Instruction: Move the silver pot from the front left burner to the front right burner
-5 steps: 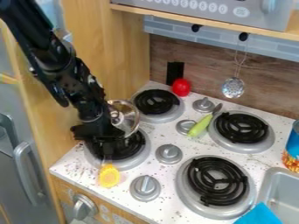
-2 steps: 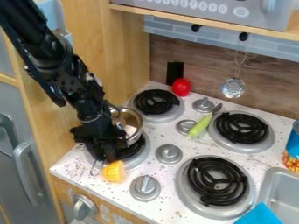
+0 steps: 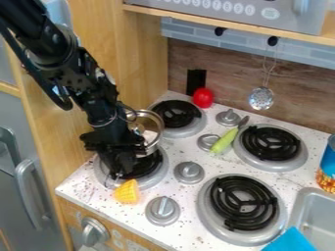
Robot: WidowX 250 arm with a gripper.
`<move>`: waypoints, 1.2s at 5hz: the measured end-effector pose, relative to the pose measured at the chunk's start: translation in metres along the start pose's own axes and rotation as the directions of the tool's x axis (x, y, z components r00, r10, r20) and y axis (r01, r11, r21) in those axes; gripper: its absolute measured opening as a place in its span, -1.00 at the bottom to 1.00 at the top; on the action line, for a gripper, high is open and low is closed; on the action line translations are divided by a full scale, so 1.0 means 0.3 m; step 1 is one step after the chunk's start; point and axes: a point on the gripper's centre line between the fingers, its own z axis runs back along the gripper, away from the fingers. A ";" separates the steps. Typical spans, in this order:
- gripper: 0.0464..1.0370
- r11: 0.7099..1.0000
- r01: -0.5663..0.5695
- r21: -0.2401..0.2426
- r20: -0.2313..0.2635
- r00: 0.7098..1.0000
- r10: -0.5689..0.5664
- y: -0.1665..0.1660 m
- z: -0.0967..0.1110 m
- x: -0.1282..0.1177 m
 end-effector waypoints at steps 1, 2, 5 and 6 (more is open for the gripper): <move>-0.30 1.000 -0.004 -0.004 -0.027 1.000 0.004 -0.023 -0.001 -0.015; -0.30 1.000 -0.004 0.004 -0.092 0.996 0.004 -0.062 -0.005 -0.051; -0.30 0.996 0.078 -0.033 -0.116 0.990 -0.082 -0.261 0.015 -0.100; -0.30 0.992 0.121 -0.030 -0.124 0.985 -0.123 -0.356 0.011 -0.138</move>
